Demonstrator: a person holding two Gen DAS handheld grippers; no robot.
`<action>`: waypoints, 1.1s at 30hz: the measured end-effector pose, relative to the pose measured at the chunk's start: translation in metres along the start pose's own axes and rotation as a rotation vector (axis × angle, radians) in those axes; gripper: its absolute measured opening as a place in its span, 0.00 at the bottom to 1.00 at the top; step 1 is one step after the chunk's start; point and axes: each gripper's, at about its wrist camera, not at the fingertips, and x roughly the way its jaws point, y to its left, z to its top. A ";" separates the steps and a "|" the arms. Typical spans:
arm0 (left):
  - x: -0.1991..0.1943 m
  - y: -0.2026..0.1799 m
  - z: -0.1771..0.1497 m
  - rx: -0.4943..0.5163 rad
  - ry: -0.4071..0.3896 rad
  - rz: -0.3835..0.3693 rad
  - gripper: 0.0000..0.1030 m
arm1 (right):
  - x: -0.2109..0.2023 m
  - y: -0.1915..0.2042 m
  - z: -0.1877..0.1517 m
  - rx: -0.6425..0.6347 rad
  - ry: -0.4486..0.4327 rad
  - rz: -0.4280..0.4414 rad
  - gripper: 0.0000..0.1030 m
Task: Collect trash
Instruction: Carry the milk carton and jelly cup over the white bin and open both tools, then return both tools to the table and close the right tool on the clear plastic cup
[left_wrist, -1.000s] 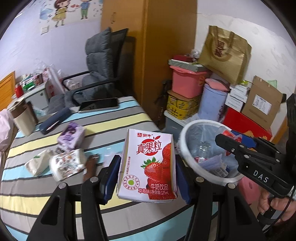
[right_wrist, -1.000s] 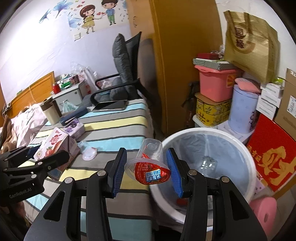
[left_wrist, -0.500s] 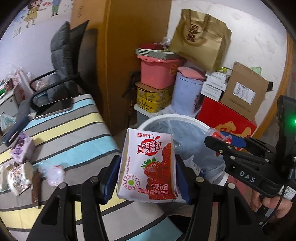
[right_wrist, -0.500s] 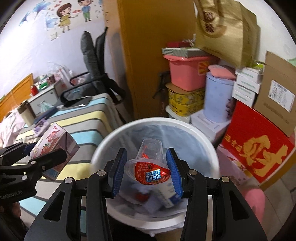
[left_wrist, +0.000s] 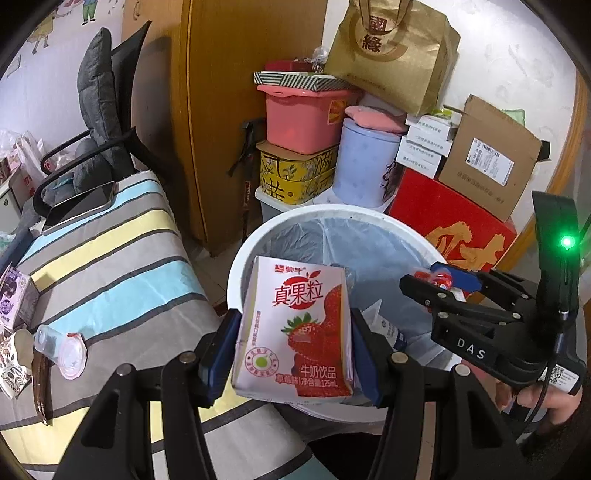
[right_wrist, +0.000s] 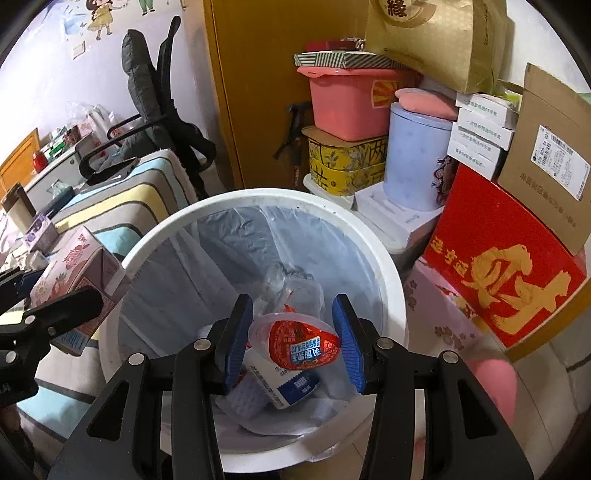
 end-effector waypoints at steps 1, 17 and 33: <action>0.000 0.000 0.000 0.000 0.000 0.000 0.58 | 0.000 0.000 0.000 -0.004 -0.001 -0.002 0.46; -0.022 0.014 0.000 -0.031 -0.049 0.014 0.69 | -0.012 0.006 0.005 0.027 -0.061 -0.006 0.62; -0.073 0.063 -0.020 -0.122 -0.132 0.100 0.71 | -0.040 0.046 0.009 -0.010 -0.148 0.065 0.62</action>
